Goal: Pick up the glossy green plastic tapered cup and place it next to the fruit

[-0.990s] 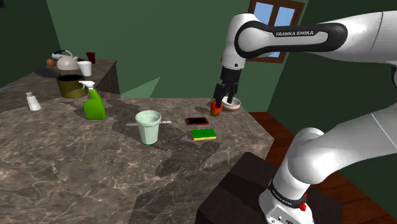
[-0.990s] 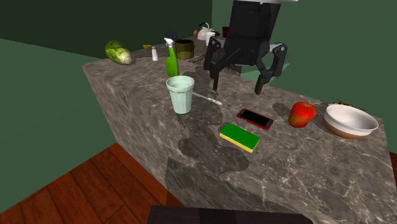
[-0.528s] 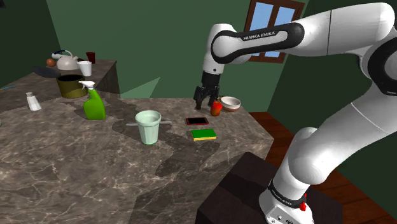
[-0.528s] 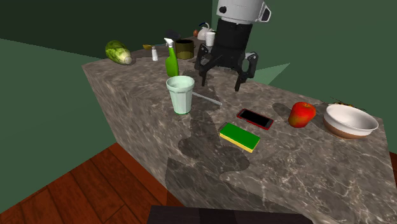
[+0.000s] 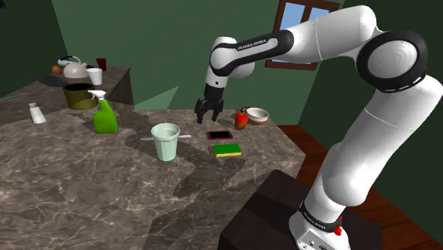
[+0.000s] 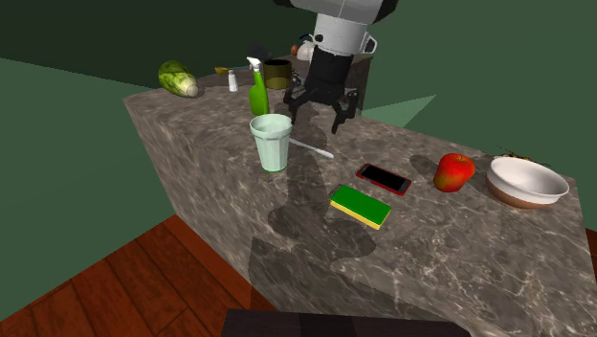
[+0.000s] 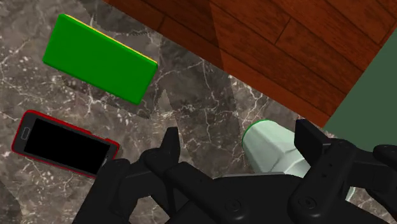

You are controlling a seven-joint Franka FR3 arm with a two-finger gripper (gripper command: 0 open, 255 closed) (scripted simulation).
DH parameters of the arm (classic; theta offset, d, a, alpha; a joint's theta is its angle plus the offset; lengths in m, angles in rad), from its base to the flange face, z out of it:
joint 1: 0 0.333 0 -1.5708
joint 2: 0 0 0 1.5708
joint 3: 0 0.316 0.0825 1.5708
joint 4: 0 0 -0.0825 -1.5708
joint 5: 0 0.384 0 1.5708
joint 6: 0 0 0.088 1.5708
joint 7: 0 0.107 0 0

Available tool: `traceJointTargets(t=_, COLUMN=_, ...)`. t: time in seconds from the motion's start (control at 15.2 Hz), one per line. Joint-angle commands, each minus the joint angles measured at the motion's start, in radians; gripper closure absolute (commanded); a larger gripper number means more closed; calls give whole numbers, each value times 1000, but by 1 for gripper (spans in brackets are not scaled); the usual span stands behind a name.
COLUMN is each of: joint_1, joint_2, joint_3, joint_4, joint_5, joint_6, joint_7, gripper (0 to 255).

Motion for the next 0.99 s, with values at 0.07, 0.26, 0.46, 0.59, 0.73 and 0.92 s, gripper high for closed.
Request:
traceJointTargets(t=0.07, joint_1=9, joint_2=114, joint_3=5, joint_4=93, joint_5=39, joint_6=28, joint_7=-10, gripper=0)
traceJointTargets(t=0.26, joint_1=13, joint_2=225, joint_3=12, joint_4=195, joint_5=75, joint_6=45, joint_7=-21, gripper=0)
traceJointTargets(t=0.46, joint_1=14, joint_2=338, joint_3=20, joint_4=310, joint_5=108, joint_6=50, joint_7=-28, gripper=0)
traceJointTargets(t=0.59, joint_1=13, joint_2=415, joint_3=27, joint_4=395, joint_5=126, joint_6=47, joint_7=-29, gripper=0)
traceJointTargets(t=0.73, joint_1=14, joint_2=454, joint_3=32, joint_4=429, joint_5=135, joint_6=56, joint_7=-30, gripper=0)
traceJointTargets(t=0.92, joint_1=20, joint_2=471, joint_3=36, joint_4=415, joint_5=140, joint_6=88, joint_7=-33, gripper=0)
